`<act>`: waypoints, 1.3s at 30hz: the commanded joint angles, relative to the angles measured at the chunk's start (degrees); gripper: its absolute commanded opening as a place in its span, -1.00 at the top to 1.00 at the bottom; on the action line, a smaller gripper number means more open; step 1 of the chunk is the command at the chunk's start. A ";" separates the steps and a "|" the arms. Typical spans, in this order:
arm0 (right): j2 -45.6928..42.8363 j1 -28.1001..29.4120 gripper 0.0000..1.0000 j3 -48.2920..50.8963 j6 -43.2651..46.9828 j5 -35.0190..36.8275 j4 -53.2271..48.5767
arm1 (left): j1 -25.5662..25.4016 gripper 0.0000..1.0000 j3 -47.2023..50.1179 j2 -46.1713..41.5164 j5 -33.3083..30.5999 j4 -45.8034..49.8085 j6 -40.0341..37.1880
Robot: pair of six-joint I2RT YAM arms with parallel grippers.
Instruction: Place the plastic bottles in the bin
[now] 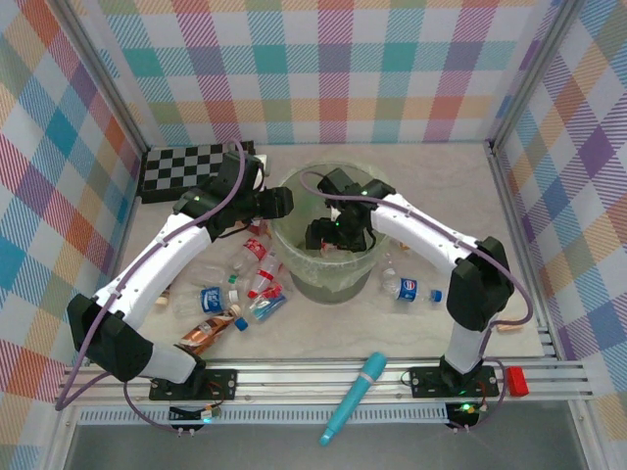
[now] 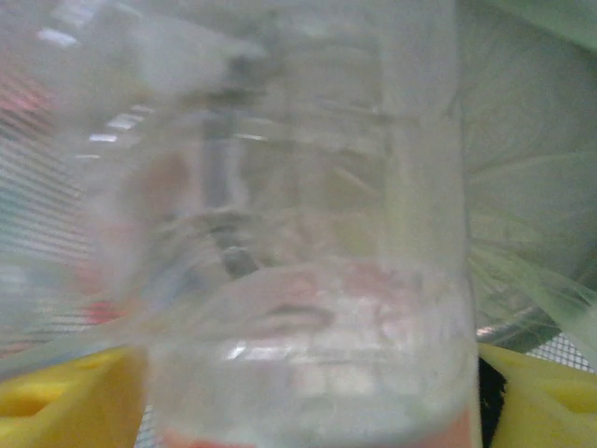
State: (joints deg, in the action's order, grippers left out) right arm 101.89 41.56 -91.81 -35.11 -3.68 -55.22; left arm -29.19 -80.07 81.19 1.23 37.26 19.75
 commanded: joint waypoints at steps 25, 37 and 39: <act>-21.40 -25.36 -0.72 -9.72 20.47 8.35 -18.53 | -0.96 -0.24 0.47 1.88 0.36 1.88 -0.49; -14.82 -38.62 -0.73 17.37 23.06 -3.46 -1.67 | -0.94 -0.24 0.18 1.99 0.13 2.29 -0.71; -13.29 -38.62 -0.73 18.34 23.30 -2.66 0.11 | -0.91 -0.24 0.00 2.24 0.17 2.47 -0.68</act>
State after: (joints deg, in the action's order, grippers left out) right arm 87.90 2.70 -74.15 -13.61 -6.52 -59.42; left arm -29.19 -80.18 81.28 1.39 37.12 19.73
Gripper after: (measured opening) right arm 0.864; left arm 0.620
